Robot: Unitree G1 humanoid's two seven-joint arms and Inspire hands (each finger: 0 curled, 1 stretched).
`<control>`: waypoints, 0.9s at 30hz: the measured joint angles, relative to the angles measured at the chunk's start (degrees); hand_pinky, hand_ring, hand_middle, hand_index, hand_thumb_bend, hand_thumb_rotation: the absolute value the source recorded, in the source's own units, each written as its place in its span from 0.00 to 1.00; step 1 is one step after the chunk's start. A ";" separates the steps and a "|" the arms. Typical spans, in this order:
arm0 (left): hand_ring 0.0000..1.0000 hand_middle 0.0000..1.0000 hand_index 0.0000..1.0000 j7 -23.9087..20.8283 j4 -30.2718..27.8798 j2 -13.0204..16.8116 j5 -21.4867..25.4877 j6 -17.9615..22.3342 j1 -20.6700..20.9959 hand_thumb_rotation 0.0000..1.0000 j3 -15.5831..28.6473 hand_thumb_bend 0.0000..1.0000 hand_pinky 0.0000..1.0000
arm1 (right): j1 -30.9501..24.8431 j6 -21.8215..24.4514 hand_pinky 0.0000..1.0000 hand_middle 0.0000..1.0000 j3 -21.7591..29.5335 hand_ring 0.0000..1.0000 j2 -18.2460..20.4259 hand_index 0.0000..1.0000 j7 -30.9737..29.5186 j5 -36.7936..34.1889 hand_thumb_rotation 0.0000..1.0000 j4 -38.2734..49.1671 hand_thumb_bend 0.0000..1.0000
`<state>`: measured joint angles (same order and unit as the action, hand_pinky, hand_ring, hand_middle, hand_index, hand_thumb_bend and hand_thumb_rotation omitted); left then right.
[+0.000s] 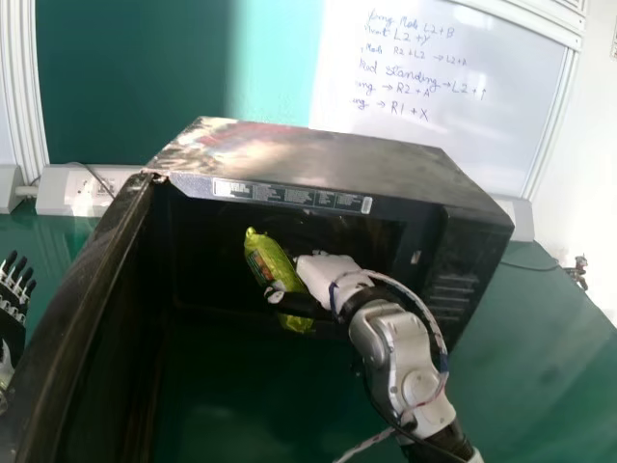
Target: Put biscuit inside oven
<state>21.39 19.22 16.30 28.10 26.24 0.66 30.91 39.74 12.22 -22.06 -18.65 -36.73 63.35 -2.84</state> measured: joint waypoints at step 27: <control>0.85 0.82 0.86 0.63 0.70 -0.03 0.04 0.47 0.07 0.82 0.02 0.41 0.86 | 7.03 -4.37 0.13 0.47 -2.94 0.21 1.56 0.49 21.96 -7.68 0.00 -21.60 0.52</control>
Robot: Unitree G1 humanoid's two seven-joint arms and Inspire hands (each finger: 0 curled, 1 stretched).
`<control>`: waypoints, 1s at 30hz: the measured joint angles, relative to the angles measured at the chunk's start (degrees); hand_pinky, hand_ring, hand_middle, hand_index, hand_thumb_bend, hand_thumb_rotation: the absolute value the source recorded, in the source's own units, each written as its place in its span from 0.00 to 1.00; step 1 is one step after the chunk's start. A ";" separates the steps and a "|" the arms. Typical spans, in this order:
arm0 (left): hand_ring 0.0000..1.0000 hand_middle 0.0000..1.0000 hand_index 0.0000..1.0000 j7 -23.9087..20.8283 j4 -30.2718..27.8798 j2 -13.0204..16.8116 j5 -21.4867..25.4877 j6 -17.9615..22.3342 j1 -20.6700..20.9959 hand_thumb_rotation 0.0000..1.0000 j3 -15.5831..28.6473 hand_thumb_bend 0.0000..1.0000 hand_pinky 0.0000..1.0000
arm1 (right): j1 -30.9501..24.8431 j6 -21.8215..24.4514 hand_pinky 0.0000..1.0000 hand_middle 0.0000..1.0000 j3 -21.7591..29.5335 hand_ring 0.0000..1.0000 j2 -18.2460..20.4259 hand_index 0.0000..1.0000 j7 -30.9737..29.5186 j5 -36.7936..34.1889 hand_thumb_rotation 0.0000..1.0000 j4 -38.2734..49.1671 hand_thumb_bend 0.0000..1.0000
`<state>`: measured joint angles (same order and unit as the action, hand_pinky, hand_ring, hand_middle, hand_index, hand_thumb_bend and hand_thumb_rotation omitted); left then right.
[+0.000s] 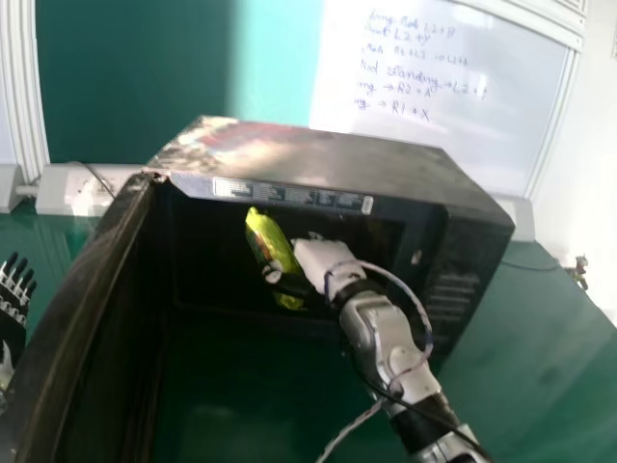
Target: Put biscuit inside oven
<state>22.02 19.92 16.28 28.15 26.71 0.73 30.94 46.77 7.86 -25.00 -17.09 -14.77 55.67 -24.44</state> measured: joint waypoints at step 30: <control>0.83 0.82 0.86 0.66 1.73 0.12 -0.29 1.35 0.21 0.79 0.03 0.44 0.83 | 6.49 -6.57 0.13 0.47 -3.85 0.20 3.85 0.49 17.01 -5.46 0.00 -20.21 0.52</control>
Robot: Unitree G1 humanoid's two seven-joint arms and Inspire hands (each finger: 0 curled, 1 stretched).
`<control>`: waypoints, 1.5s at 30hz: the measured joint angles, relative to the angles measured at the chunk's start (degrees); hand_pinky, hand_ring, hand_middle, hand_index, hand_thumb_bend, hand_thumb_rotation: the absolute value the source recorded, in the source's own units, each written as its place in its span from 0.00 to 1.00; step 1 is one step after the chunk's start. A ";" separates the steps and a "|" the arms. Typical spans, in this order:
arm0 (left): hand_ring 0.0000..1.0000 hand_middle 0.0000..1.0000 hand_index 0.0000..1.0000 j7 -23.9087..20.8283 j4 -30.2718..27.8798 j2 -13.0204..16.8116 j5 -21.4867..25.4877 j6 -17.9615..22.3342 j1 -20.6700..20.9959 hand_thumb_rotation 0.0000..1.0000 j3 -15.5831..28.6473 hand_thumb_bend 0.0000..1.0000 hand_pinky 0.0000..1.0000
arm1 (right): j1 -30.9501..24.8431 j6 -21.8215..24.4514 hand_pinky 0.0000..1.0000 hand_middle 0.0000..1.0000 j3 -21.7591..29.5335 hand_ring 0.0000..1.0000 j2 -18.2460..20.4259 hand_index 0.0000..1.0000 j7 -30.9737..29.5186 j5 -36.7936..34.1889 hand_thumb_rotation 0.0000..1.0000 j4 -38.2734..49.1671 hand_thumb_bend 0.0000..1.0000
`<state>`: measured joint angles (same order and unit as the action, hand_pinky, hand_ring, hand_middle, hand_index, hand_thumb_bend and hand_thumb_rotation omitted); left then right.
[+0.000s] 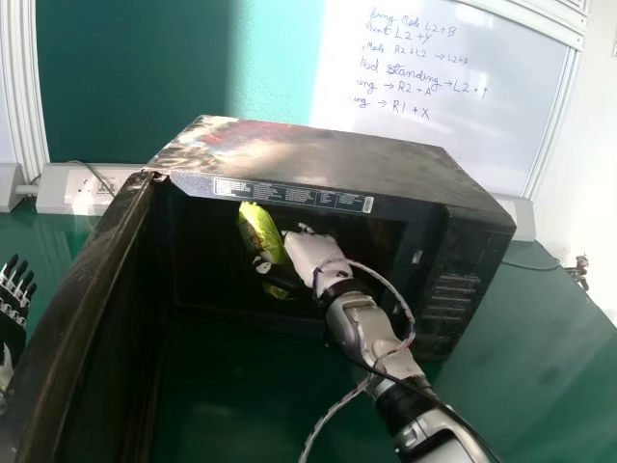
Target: Put biscuit inside oven
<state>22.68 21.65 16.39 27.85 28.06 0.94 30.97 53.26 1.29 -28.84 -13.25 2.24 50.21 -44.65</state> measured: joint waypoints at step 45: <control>0.80 0.79 0.82 1.93 0.57 0.16 0.39 0.74 -0.05 0.71 1.39 0.54 0.79 | 13.23 -2.59 0.10 0.47 -2.02 0.16 8.60 0.49 15.47 -4.62 0.00 -29.05 0.53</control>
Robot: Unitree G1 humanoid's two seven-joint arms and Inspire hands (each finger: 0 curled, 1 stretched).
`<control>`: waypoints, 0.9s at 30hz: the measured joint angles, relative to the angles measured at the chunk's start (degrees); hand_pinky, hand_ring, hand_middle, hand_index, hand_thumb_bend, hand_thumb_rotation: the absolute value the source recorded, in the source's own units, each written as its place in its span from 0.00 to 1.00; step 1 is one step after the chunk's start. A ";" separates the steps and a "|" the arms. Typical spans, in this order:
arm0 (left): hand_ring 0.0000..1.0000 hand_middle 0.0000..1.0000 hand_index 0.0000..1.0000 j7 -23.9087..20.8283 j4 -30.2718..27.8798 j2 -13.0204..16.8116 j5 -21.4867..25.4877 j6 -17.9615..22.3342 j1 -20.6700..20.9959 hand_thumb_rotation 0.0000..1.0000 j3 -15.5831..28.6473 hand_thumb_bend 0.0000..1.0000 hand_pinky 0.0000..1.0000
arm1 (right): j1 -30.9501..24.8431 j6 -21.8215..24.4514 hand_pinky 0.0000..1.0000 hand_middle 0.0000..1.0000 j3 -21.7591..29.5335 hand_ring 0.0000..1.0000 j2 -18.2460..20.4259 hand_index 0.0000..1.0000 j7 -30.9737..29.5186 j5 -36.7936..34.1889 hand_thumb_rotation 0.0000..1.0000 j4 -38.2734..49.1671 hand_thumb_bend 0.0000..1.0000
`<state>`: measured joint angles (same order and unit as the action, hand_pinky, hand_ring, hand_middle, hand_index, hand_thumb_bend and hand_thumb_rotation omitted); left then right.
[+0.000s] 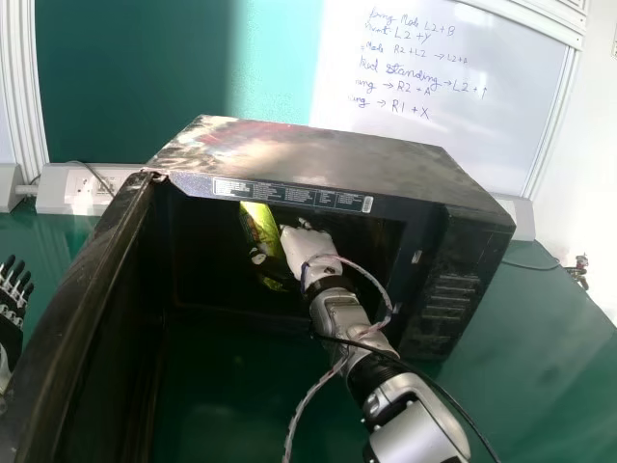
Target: Put biscuit inside oven
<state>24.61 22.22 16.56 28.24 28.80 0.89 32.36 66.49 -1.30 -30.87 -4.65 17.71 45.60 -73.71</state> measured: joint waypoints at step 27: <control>0.79 0.78 0.81 0.96 -0.08 0.00 1.60 0.44 -0.28 0.66 0.29 0.58 0.77 | 0.16 -0.16 0.10 0.47 -0.46 0.16 0.71 0.48 2.28 -1.20 0.00 -2.03 0.53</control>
<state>25.57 22.14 16.56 29.85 29.24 0.60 32.65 66.66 -1.46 -31.33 -3.94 19.98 44.40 -75.73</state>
